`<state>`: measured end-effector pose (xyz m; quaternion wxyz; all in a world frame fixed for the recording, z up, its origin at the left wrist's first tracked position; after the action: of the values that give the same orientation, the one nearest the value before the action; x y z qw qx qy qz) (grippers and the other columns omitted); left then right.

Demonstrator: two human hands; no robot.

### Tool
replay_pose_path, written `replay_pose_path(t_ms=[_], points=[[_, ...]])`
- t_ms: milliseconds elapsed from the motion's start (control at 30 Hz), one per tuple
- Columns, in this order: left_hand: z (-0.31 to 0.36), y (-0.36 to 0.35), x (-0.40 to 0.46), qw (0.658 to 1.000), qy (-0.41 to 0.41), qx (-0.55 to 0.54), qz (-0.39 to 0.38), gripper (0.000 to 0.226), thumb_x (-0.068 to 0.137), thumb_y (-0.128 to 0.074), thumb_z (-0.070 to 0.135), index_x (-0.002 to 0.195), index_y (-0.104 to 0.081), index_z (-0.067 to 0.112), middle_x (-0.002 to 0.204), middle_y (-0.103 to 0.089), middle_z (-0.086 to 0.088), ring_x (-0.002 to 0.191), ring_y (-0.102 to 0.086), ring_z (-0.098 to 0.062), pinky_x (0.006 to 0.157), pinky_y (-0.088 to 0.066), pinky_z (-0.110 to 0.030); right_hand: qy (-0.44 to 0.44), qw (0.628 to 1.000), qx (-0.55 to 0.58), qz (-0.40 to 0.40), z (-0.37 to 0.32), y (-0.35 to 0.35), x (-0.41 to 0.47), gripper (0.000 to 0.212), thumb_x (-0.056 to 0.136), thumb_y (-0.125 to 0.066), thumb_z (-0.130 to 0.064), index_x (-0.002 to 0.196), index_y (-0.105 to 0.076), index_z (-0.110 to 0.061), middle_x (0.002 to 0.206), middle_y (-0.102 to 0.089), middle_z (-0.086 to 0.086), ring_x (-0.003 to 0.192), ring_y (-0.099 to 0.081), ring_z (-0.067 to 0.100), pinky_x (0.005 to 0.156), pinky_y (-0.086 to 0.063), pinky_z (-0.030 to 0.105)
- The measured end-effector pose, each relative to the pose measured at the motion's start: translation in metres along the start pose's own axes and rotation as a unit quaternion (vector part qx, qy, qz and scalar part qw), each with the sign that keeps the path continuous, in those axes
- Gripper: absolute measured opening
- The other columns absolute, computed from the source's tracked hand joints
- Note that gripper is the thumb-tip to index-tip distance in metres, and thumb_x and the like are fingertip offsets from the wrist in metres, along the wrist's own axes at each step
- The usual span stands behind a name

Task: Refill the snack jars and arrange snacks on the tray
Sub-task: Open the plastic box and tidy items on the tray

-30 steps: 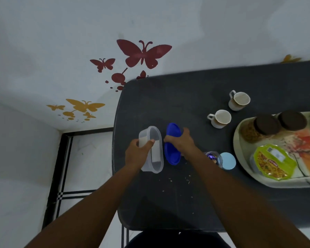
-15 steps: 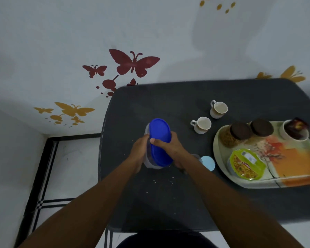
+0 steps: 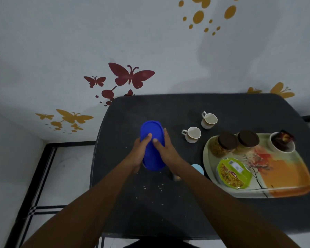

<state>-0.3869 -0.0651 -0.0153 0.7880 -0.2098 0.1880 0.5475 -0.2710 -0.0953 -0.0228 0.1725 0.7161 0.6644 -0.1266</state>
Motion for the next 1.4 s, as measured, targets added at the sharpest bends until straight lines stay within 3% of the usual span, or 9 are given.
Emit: replay_pose_path(t_ms=[100, 267, 533, 667, 833, 967, 1067, 1200, 1400], points=[[0.003, -0.001, -0.002, 0.999, -0.024, 0.026, 0.01, 0.039, 0.104, -0.05, 0.051, 0.127, -0.066, 0.023, 0.12, -0.075, 0.0, 0.111, -0.072, -0.019, 0.1, -0.056, -0.051, -0.005, 0.999, 0.016, 0.043, 0.002, 0.005, 0.0, 0.06, 0.107, -0.033, -0.05, 0.161, -0.013, -0.035, 0.166, -0.025, -0.003, 0.146, -0.035, 0.02, 0.117, -0.033, 0.039], [-0.003, 0.004, -0.001, 0.999, -0.01, 0.016, 0.04, 0.041, 0.101, -0.054, 0.053, 0.124, -0.068, 0.022, 0.113, -0.077, 0.0, 0.105, -0.074, -0.02, 0.094, -0.059, -0.047, -0.012, 0.996, 0.056, 0.073, 0.005, 0.003, -0.003, 0.051, 0.107, -0.032, -0.053, 0.144, -0.047, -0.021, 0.134, -0.059, -0.002, 0.111, -0.059, 0.007, 0.083, -0.048, 0.023], [-0.006, 0.009, 0.0, 0.989, 0.039, 0.036, 0.141, 0.049, 0.096, -0.043, 0.072, 0.097, -0.067, 0.03, 0.099, -0.075, 0.001, 0.095, -0.071, -0.02, 0.076, -0.058, -0.038, 0.042, 0.99, -0.024, 0.131, 0.003, -0.005, -0.001, 0.031, 0.106, -0.033, -0.052, 0.12, -0.051, -0.03, 0.098, -0.064, -0.015, 0.085, -0.063, 0.001, 0.067, -0.046, 0.02], [-0.008, 0.023, 0.0, 0.98, 0.005, 0.076, 0.184, 0.058, 0.096, -0.043, 0.073, 0.097, -0.069, 0.021, 0.093, -0.075, -0.004, 0.087, -0.072, -0.021, 0.066, -0.053, -0.03, 0.047, 0.989, -0.042, 0.135, 0.001, -0.013, 0.0, 0.021, 0.107, -0.036, -0.051, 0.116, -0.049, -0.037, 0.097, -0.062, -0.02, 0.085, -0.061, -0.004, 0.068, -0.045, 0.017], [-0.027, 0.035, 0.009, 0.98, 0.044, 0.079, 0.178, 0.052, 0.092, -0.05, 0.075, 0.092, -0.068, 0.025, 0.093, -0.073, 0.0, 0.091, -0.07, -0.021, 0.08, -0.058, -0.038, -0.004, 0.993, -0.023, 0.117, 0.022, -0.023, 0.007, 0.036, 0.108, -0.036, -0.046, 0.12, -0.057, -0.02, 0.103, -0.064, -0.003, 0.089, -0.062, 0.012, 0.074, -0.049, 0.029], [-0.051, 0.045, 0.014, 0.977, 0.091, 0.083, 0.175, 0.047, 0.089, -0.057, 0.074, 0.094, -0.068, 0.028, 0.102, -0.07, 0.003, 0.096, -0.068, -0.019, 0.082, -0.058, -0.04, -0.079, 0.992, -0.008, 0.098, 0.049, -0.029, 0.011, 0.029, 0.109, -0.034, -0.041, 0.116, -0.054, -0.02, 0.107, -0.062, 0.002, 0.093, -0.061, 0.018, 0.081, -0.051, 0.036], [-0.07, 0.048, 0.021, 0.974, 0.134, 0.08, 0.163, 0.041, 0.095, -0.058, 0.063, 0.097, -0.067, 0.023, 0.103, -0.068, 0.003, 0.097, -0.067, -0.019, 0.08, -0.056, -0.038, -0.123, 0.988, -0.015, 0.09, 0.068, -0.032, 0.013, 0.028, 0.109, -0.035, -0.036, 0.124, -0.052, -0.02, 0.116, -0.062, 0.005, 0.102, -0.063, 0.023, 0.093, -0.054, 0.045], [-0.084, 0.053, 0.025, 0.974, 0.131, 0.073, 0.167, 0.032, 0.104, -0.054, 0.042, 0.118, -0.068, 0.017, 0.113, -0.071, -0.002, 0.101, -0.069, -0.023, 0.091, -0.059, -0.044, -0.16, 0.984, 0.012, 0.073, 0.077, -0.034, 0.015, 0.039, 0.108, -0.038, -0.026, 0.146, -0.043, -0.018, 0.122, -0.056, 0.0, 0.102, -0.059, 0.018, 0.093, -0.052, 0.04], [-0.085, 0.051, 0.025, 0.976, 0.136, 0.068, 0.154, 0.025, 0.105, -0.054, 0.031, 0.118, -0.067, 0.014, 0.109, -0.072, -0.003, 0.098, -0.071, -0.024, 0.083, -0.06, -0.042, -0.218, 0.973, 0.017, 0.069, 0.078, -0.036, 0.019, 0.037, 0.105, -0.042, -0.021, 0.141, -0.046, -0.014, 0.13, -0.059, 0.011, 0.111, -0.061, 0.028, 0.101, -0.052, 0.049]])
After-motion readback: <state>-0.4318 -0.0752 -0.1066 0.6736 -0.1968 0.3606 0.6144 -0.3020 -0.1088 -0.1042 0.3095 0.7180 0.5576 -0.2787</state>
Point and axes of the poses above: each hand's wrist, its own x-axis towards the middle knuckle, its own y-axis out of the back of the hand, z = x × y, the point moved 6 cm from there along x, towards the middle knuckle
